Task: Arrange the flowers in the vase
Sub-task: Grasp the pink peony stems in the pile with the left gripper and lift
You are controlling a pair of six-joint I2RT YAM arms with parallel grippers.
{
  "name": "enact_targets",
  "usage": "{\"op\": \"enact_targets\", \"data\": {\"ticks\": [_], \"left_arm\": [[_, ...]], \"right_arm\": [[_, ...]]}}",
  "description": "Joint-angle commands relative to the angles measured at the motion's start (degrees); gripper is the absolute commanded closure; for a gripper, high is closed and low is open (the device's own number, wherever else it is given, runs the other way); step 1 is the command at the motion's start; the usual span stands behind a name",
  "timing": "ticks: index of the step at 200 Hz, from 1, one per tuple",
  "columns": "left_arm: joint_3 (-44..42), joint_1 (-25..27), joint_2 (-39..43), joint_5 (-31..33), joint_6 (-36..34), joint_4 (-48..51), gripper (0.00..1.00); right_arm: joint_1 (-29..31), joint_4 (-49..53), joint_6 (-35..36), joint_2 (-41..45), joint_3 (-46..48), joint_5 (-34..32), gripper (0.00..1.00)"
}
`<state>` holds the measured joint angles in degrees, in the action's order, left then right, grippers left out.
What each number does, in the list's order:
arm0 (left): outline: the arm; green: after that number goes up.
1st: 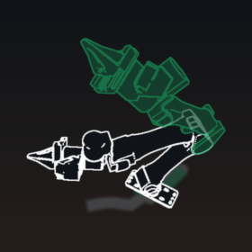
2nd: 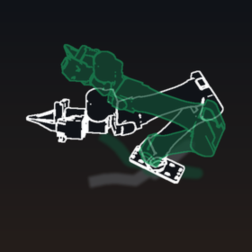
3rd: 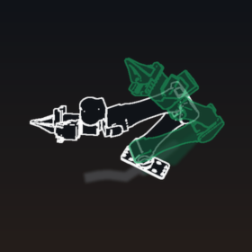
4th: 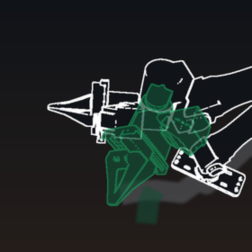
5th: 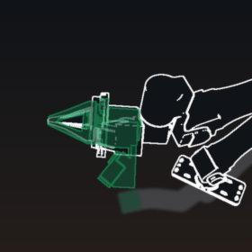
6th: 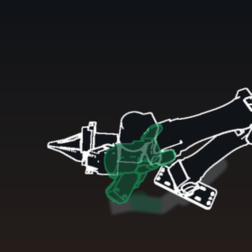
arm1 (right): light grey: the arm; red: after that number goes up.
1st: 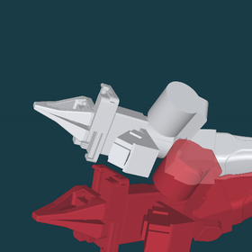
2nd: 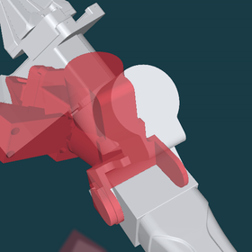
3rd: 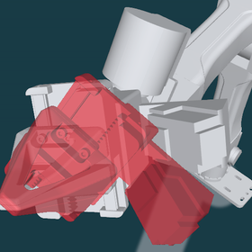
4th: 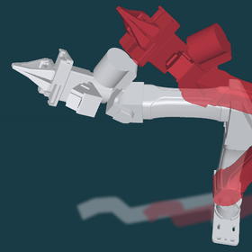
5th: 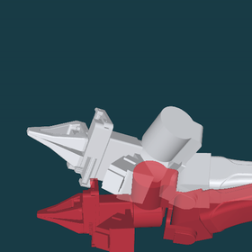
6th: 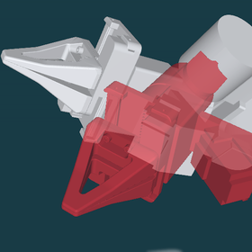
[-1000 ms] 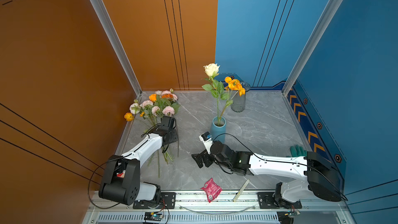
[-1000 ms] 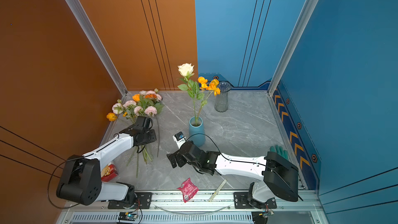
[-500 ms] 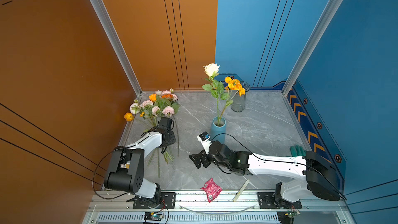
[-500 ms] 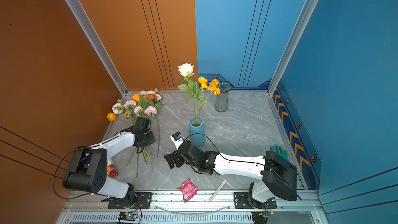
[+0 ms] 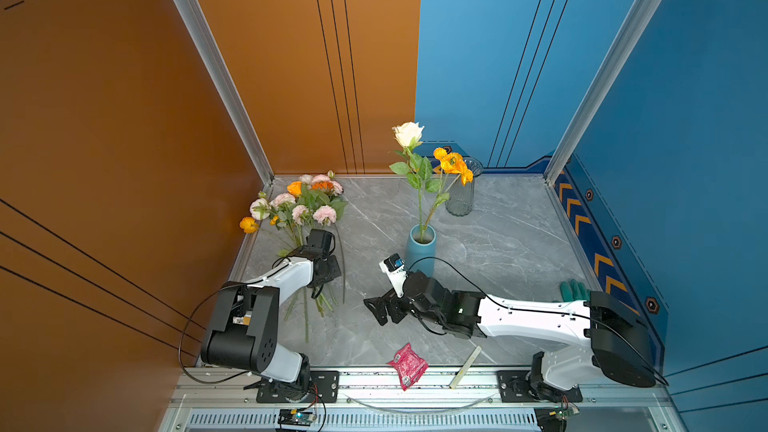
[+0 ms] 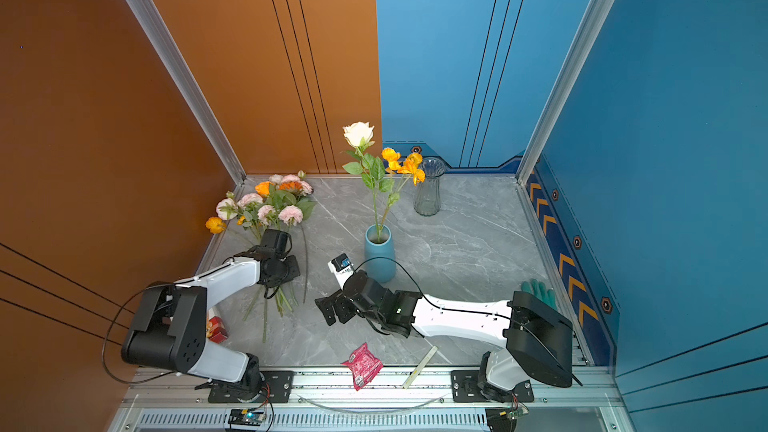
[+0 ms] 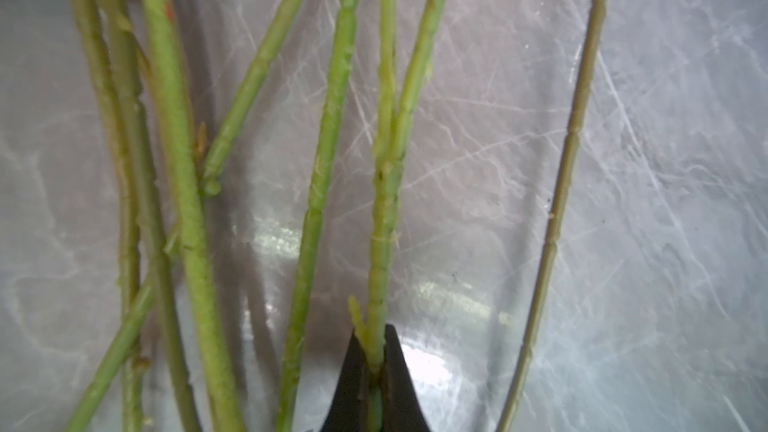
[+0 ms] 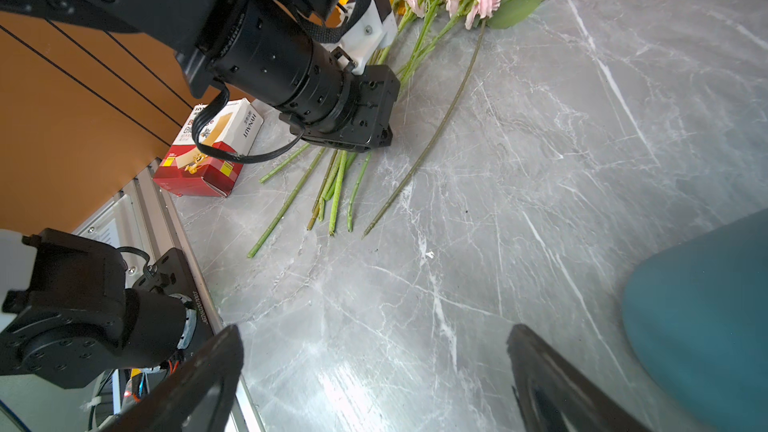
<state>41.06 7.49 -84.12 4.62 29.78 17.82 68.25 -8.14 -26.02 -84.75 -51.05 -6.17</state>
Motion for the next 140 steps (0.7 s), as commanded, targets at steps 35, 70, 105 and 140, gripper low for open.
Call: {"op": "enact_targets", "data": {"ticks": [35, 70, 105, 140], "left_arm": [[0.3, -3.2, 13.4, -10.1, 1.1, 3.7, 1.0], [-0.5, -7.1, 18.4, -26.6, 3.8, -1.8, 1.0], [-0.7, -8.4, 21.8, -38.2, 8.3, -10.3, 1.0], [-2.3, -9.9, 24.7, -45.4, 17.7, -22.1, 1.0]], "right_arm": [[-0.2, 0.1, -1.0, -1.1, -1.8, 0.4, 0.0], [-0.2, -0.3, -1.0, -1.8, -2.4, 0.7, 0.0], [-0.2, -0.5, -1.0, -1.9, -2.5, 1.0, 0.0], [-0.2, -0.4, -0.8, -1.6, -2.6, 1.1, 0.0]]}}
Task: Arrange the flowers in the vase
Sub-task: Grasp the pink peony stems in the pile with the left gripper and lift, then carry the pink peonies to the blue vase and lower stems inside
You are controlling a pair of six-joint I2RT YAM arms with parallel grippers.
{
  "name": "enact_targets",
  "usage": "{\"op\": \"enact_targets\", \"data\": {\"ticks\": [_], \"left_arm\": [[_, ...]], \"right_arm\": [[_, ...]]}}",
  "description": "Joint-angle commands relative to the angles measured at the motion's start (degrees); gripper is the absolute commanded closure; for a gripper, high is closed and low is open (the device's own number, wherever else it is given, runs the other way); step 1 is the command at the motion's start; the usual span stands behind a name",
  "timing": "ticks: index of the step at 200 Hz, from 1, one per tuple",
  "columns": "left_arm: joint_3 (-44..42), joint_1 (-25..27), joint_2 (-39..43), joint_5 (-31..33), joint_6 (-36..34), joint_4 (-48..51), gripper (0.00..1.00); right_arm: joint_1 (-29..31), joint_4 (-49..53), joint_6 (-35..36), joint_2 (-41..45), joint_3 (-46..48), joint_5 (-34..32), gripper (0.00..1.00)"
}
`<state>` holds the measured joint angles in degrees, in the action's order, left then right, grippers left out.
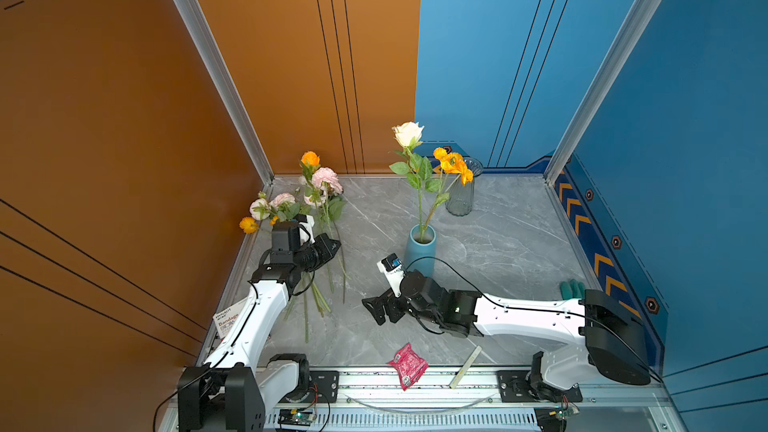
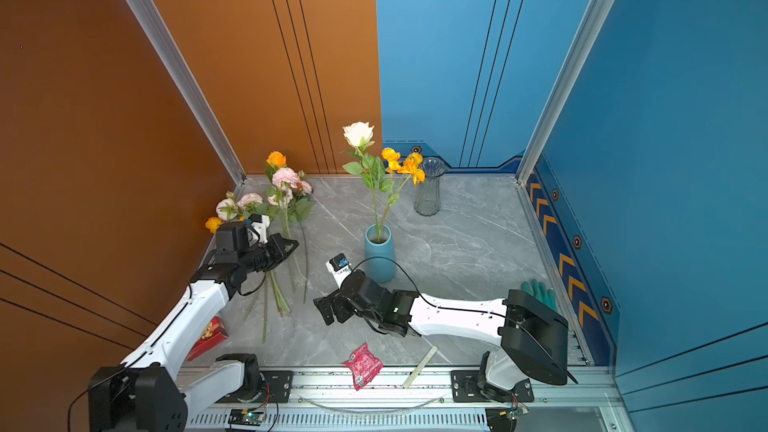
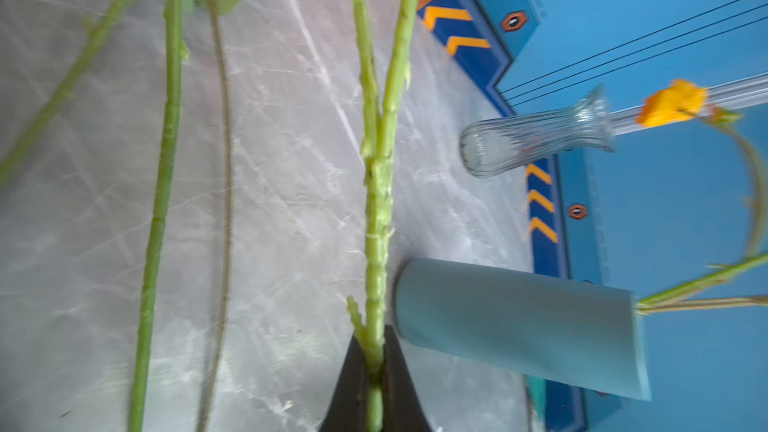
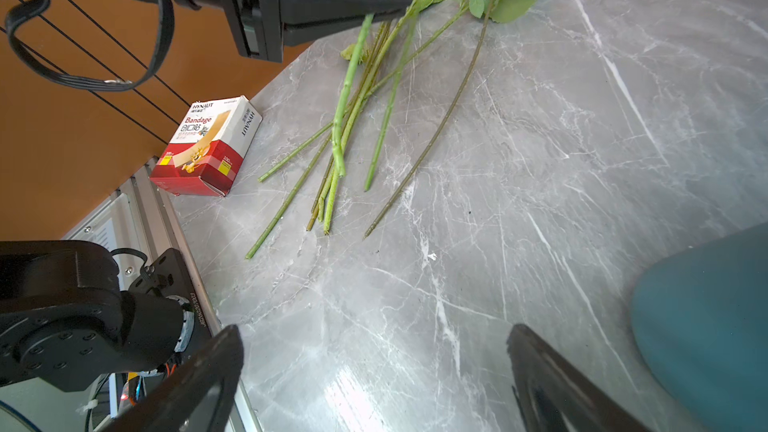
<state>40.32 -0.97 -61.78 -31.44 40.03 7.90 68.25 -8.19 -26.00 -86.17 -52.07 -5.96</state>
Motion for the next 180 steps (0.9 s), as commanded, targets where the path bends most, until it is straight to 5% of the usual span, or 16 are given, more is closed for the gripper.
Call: {"op": "enact_targets", "data": {"ticks": [1, 128, 180], "left_arm": [[-1.7, -1.5, 2.4, -9.6, 7.7, -12.6, 1.0], [-3.0, -1.7, 14.9, -14.5, 14.8, -16.0, 1.0], [-0.2, 0.1, 16.9, -5.4, 7.3, -16.4, 1.0]], "right_arm": [[-0.2, -0.3, -0.8, -0.1, -1.5, 0.8, 0.0], [-5.3, -1.3, 2.8, -10.2, -13.7, 4.0, 0.0], [-4.4, -1.4, 3.6, -4.4, -9.7, 2.5, 0.0]]}}
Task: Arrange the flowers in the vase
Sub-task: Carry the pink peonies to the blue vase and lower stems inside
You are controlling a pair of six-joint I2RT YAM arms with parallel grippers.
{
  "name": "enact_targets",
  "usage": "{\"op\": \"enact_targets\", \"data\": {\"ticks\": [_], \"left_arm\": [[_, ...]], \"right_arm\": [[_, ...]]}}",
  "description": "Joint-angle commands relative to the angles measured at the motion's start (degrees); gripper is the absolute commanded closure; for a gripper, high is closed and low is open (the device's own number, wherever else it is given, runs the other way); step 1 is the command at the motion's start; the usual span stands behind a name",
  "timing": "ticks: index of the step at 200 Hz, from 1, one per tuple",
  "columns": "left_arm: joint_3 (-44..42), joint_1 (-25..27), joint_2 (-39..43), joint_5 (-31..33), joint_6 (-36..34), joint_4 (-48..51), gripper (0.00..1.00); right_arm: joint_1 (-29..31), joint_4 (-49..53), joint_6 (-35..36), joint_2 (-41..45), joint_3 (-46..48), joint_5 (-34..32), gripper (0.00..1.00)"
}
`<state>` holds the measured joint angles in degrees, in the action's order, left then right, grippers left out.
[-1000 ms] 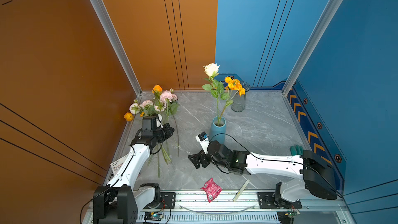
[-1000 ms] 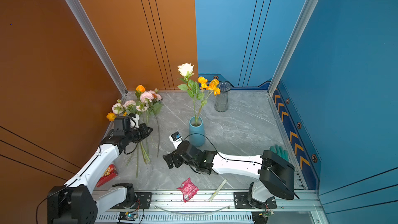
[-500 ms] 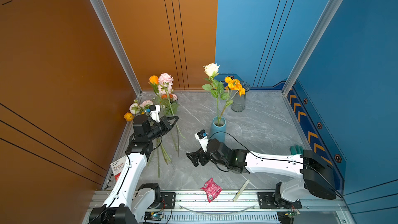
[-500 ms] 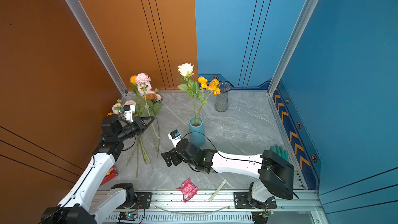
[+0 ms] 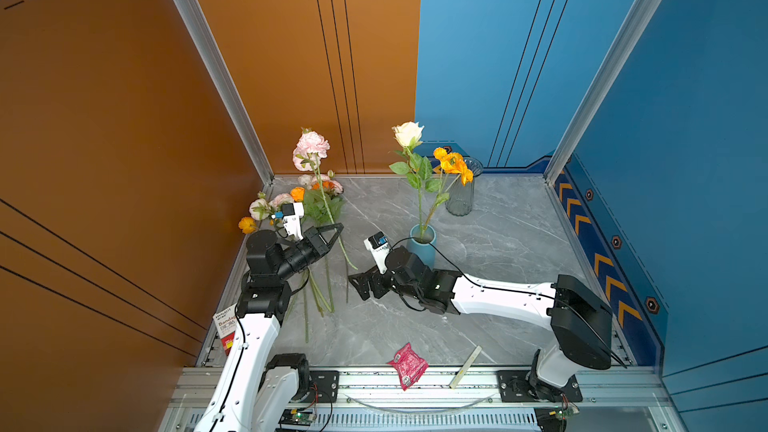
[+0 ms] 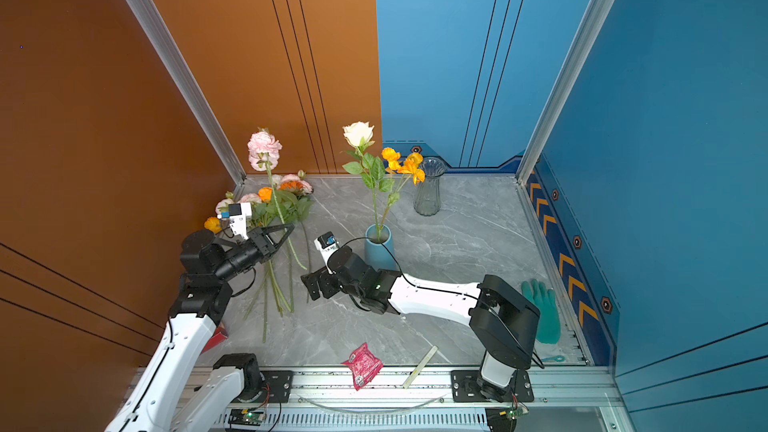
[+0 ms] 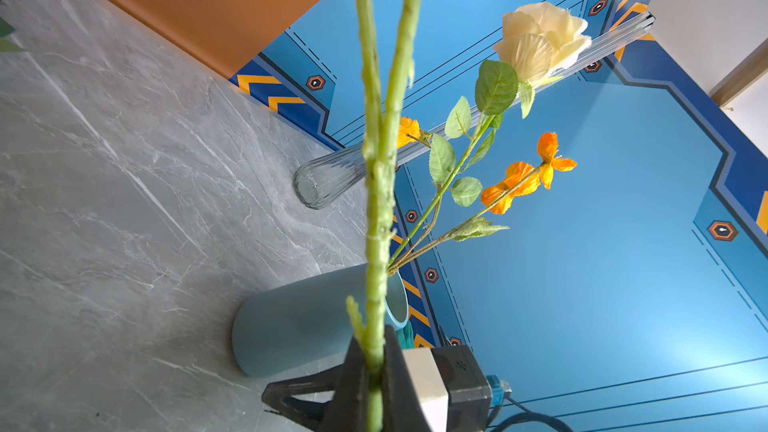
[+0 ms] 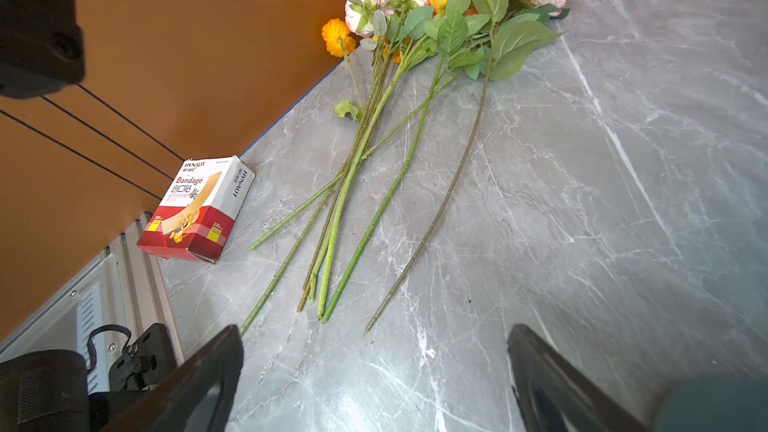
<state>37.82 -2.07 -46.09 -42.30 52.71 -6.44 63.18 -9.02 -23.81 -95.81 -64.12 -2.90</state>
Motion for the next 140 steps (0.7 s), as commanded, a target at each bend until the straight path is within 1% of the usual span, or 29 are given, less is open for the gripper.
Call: {"op": "enact_targets", "data": {"ticks": [1, 23, 42, 57, 76, 88, 114, 140], "left_arm": [[2.5, 1.3, 1.2, 5.6, -5.6, -2.1, 1.0], [5.9, 4.5, 0.1, 9.8, -9.3, -4.7, 1.0], [8.4, 8.9, -2.3, 13.8, -12.8, -7.7, 1.0], [10.2, 14.0, -4.6, 17.4, -17.1, -9.8, 1.0], [12.0, 21.9, -7.9, 22.5, -25.3, -11.7, 1.0], [12.1, 26.8, -10.2, 25.1, -30.1, -14.9, 1.0], [11.0, 35.3, -15.7, 30.0, -39.2, -26.3, 1.0], [10.8, 40.1, -20.9, 32.7, -44.3, -36.1, 1.0]], "right_arm": [[0.7, -0.4, 1.4, 5.4, 2.6, -0.6, 0.0], [1.0, 2.4, 2.0, 11.9, 6.8, -3.7, 0.0], [0.9, 5.3, 2.0, 18.5, 10.6, -6.4, 0.0], [0.9, 8.1, 2.0, 23.8, 13.2, -8.8, 0.0], [0.4, 12.7, 2.7, 30.9, 15.6, -12.6, 0.0], [-0.4, 16.1, 3.0, 35.1, 16.5, -14.1, 0.0], [-4.6, 22.8, 2.9, 43.4, 18.2, -15.2, 0.0], [-11.8, 27.0, 2.1, 50.4, 20.9, -12.7, 0.0]]}}
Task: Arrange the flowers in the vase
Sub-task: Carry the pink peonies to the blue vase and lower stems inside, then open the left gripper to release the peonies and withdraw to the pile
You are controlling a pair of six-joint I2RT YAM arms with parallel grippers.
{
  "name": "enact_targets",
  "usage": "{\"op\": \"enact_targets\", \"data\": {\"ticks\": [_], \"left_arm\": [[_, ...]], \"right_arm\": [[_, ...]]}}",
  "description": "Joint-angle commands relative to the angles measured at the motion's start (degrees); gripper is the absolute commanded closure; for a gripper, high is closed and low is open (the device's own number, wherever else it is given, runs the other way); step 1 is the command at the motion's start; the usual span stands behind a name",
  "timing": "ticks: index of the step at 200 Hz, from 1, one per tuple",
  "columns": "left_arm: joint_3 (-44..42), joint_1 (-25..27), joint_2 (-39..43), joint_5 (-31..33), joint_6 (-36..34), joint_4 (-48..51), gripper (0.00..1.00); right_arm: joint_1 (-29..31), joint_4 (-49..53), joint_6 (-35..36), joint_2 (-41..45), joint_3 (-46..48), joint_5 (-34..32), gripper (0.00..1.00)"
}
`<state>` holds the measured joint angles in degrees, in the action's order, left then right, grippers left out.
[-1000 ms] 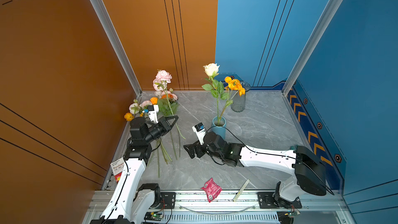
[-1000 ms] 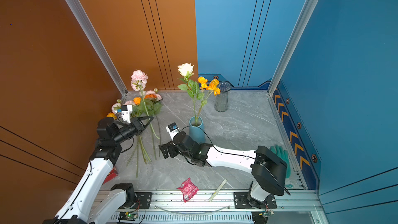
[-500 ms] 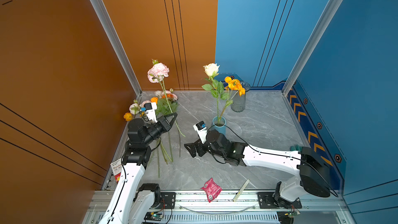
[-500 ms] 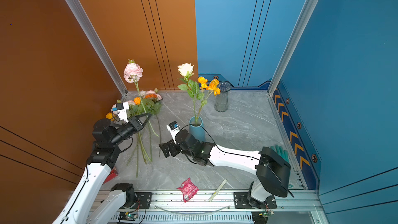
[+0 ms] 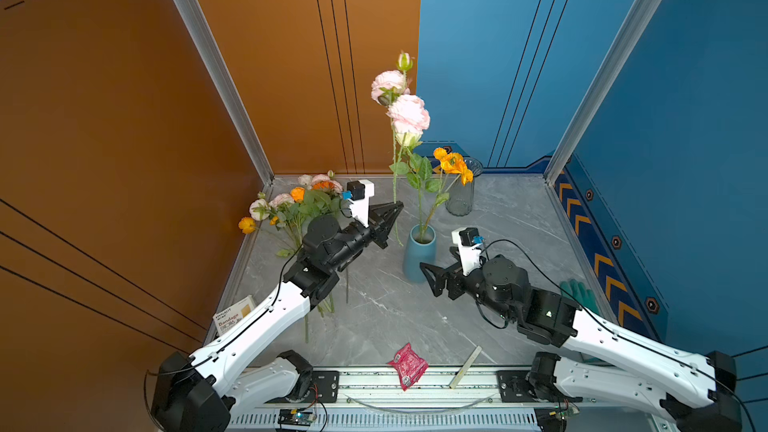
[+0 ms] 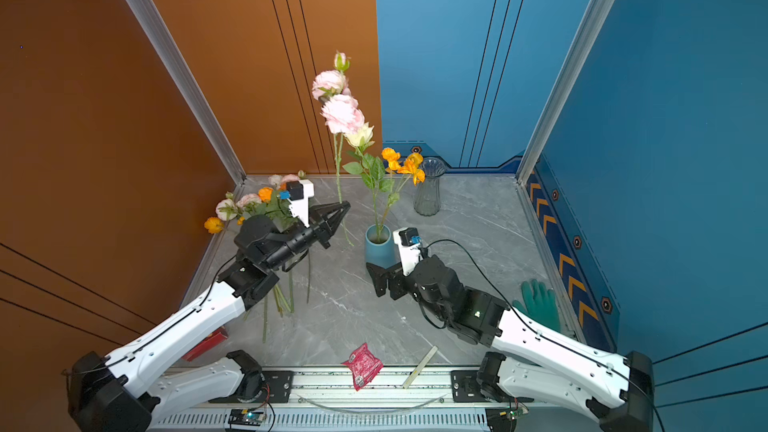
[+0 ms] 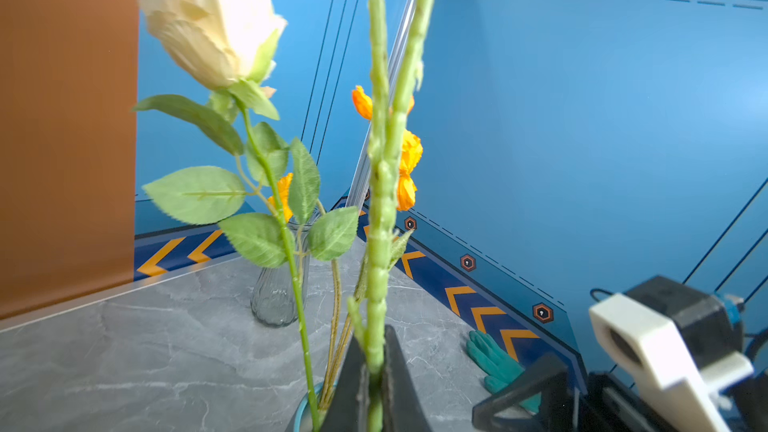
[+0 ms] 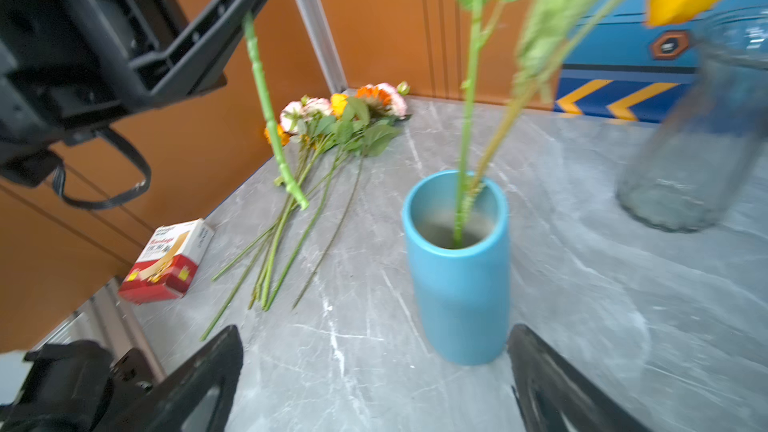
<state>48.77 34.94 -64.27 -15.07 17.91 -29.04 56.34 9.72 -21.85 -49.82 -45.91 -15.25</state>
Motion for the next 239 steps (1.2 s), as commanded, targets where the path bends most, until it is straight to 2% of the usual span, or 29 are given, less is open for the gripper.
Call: {"op": "enact_targets", "data": {"ticks": [1, 29, 55, 94, 183, 239], "left_arm": [[-0.1, 3.3, -2.9, 5.7, -9.7, -13.7, 1.0], [0.6, 5.6, -6.3, 8.2, -13.1, -16.8, 1.0], [-1.5, 6.6, -9.5, 9.6, -15.3, -21.3, 1.0], [-5.5, 7.5, -14.0, 14.0, -16.2, -30.9, 1.0], [-12.1, 7.9, -19.4, 15.6, -13.7, -39.7, 1.0], [-14.4, 8.2, -21.5, 16.1, -10.8, -43.0, 0.94]], "right_arm": [[-5.3, 8.3, 0.1, 4.6, 2.8, -0.2, 0.0], [-10.2, 10.0, -0.1, 9.4, 4.8, 1.8, 0.0], [-12.5, 10.2, -0.3, 9.8, 5.2, 4.6, 0.0], [-12.6, 9.8, -0.2, 8.0, 4.8, 5.8, 0.0], [-11.0, 5.6, 0.6, 4.3, 4.5, 8.5, 0.0], [-9.7, 4.6, 0.8, 2.8, 4.3, 7.7, 0.0]]}}
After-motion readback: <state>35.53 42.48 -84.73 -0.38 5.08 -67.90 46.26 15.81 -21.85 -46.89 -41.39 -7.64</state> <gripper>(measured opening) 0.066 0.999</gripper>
